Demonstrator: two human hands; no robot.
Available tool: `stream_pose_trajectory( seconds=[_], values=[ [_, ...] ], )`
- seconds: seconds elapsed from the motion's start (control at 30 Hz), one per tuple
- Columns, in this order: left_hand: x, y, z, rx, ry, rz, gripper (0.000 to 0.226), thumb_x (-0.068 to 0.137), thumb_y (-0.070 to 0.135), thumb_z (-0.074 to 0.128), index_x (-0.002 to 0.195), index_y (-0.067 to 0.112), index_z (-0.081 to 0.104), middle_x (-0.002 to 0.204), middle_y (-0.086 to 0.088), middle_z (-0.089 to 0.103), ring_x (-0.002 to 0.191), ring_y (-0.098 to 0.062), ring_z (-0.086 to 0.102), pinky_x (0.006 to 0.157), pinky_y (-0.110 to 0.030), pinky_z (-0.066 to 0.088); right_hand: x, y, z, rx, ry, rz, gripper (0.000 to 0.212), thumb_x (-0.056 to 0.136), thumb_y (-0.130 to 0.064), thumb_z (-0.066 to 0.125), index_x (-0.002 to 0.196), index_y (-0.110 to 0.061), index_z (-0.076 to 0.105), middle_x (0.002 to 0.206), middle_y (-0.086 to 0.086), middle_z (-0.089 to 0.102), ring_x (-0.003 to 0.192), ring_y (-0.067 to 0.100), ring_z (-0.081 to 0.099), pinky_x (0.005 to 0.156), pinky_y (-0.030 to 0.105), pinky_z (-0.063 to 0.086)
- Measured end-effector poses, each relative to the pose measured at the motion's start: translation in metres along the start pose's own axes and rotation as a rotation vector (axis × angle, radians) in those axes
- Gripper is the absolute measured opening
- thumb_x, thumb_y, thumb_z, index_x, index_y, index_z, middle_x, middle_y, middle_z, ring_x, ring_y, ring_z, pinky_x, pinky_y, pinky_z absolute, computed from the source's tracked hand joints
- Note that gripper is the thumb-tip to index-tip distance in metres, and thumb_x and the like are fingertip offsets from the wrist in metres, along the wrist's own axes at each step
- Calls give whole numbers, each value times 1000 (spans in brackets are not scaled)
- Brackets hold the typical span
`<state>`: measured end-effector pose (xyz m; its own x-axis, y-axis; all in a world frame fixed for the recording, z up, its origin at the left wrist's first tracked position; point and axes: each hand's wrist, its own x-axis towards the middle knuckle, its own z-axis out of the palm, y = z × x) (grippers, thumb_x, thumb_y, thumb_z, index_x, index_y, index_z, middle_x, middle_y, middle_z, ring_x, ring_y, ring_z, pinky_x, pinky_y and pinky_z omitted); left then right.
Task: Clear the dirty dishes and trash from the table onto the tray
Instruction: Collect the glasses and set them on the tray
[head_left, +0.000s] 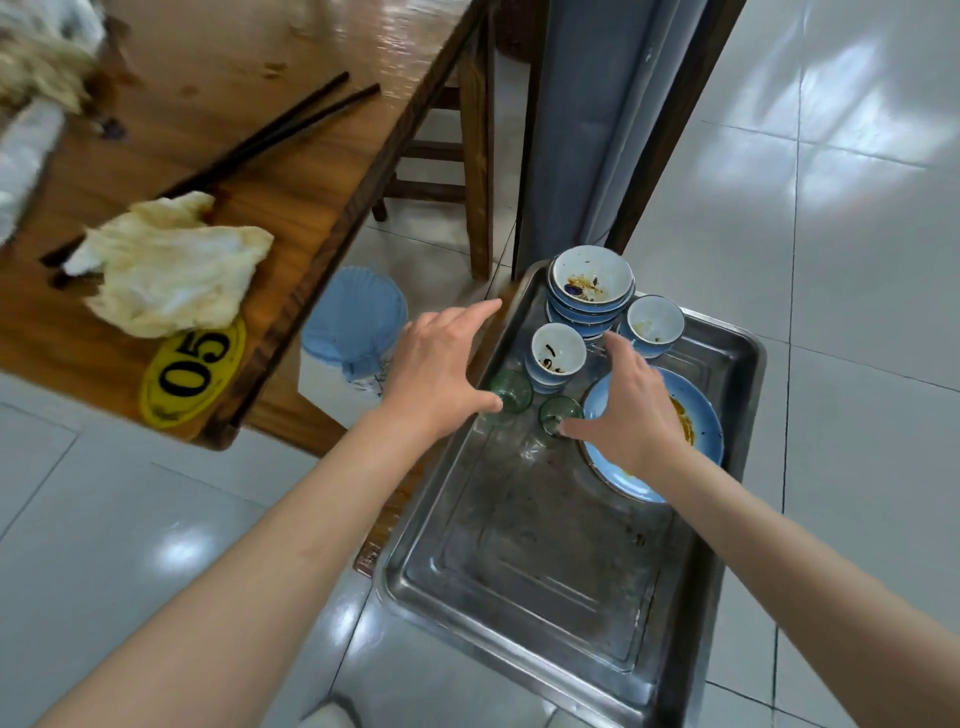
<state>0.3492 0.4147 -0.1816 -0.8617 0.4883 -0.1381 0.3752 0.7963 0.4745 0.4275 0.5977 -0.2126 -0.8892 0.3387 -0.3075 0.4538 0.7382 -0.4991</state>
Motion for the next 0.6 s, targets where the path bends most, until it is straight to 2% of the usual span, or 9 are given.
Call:
stream_pose_trajectory(
  seconds=[0.2,0.33,0.6],
  values=[
    [-41,3,-87,-25,110,81,96,64,35,84,145,26,33,137,1,49,126,-20,40,106,-35,33,-27,-55,-32,53,52,-82,110,59,-32,88,145,-22,20,145,3,39,131,27,35,106,43,32],
    [-70,-10,-147,24,190,116,93,63,44,83,143,27,37,136,4,52,124,-17,45,105,-35,39,-50,-103,-51,78,64,-143,108,59,-27,89,144,-25,22,146,2,38,132,27,34,108,46,32],
    [-105,-80,-261,136,212,64,95,59,52,81,141,27,39,134,2,53,124,-22,45,105,-41,33,-80,-209,-80,70,131,-222,109,60,-24,88,147,-24,22,148,1,35,135,22,31,108,39,29]
  ],
)
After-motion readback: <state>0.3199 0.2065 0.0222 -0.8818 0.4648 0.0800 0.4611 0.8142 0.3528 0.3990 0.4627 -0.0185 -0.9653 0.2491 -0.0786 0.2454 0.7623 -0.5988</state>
